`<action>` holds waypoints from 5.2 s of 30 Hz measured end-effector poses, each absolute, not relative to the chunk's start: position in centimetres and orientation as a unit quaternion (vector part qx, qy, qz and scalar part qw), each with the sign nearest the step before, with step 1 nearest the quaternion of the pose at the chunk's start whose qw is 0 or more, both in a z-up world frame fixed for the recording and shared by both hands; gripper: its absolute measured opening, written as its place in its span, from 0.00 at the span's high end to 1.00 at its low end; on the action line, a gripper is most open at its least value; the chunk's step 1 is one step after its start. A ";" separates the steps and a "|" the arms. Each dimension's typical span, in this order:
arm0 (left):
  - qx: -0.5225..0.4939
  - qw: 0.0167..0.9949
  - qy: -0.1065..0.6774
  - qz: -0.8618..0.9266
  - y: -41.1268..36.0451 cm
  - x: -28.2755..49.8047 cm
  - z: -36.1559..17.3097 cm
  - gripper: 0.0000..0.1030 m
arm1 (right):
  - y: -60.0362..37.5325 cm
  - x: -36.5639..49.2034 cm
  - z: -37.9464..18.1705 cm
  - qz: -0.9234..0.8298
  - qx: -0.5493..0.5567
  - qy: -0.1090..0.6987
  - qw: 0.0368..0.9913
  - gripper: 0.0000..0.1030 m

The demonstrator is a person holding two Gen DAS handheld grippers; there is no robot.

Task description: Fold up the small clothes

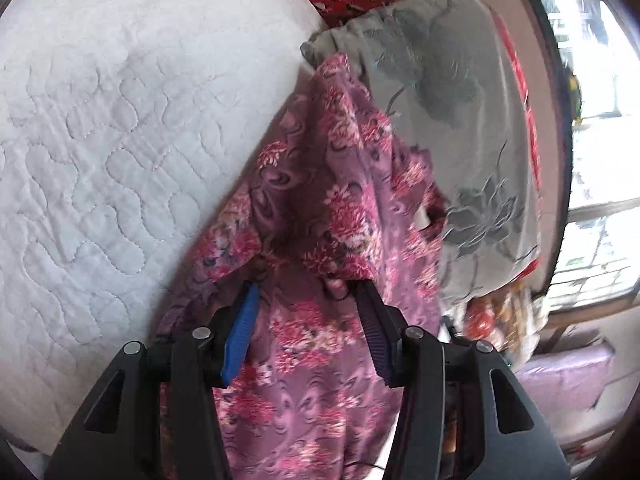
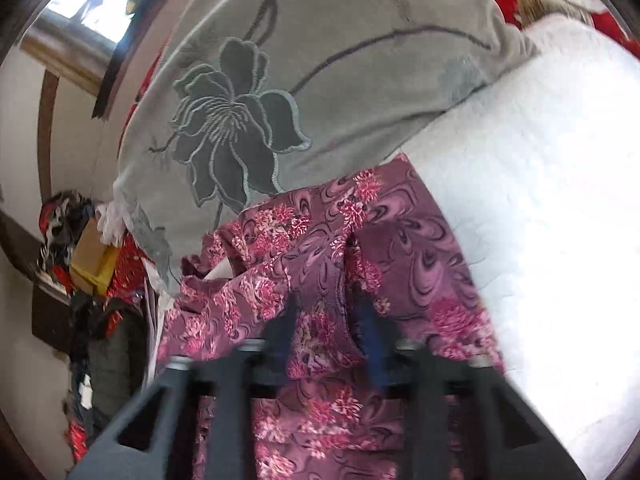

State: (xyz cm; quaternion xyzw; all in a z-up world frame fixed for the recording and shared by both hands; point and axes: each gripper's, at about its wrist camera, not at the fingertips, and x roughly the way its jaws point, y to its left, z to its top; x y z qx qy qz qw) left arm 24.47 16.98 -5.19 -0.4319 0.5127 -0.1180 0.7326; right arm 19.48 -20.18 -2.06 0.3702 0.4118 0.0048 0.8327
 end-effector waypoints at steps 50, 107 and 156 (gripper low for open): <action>-0.301 0.721 0.614 -0.114 13.5 21.8 -5.7 0.75 | -20.2 14.6 -2.6 0.026 0.262 0.546 0.795 0.86; -0.215 0.661 0.684 -0.220 17.8 1.5 -5.5 0.95 | -16.9 -13.5 -5.6 0.152 0.193 0.582 0.776 0.93; -0.395 0.719 0.556 -0.131 16.2 43.6 -4.3 0.94 | -27.8 23.7 -3.3 0.020 0.523 0.330 0.786 0.94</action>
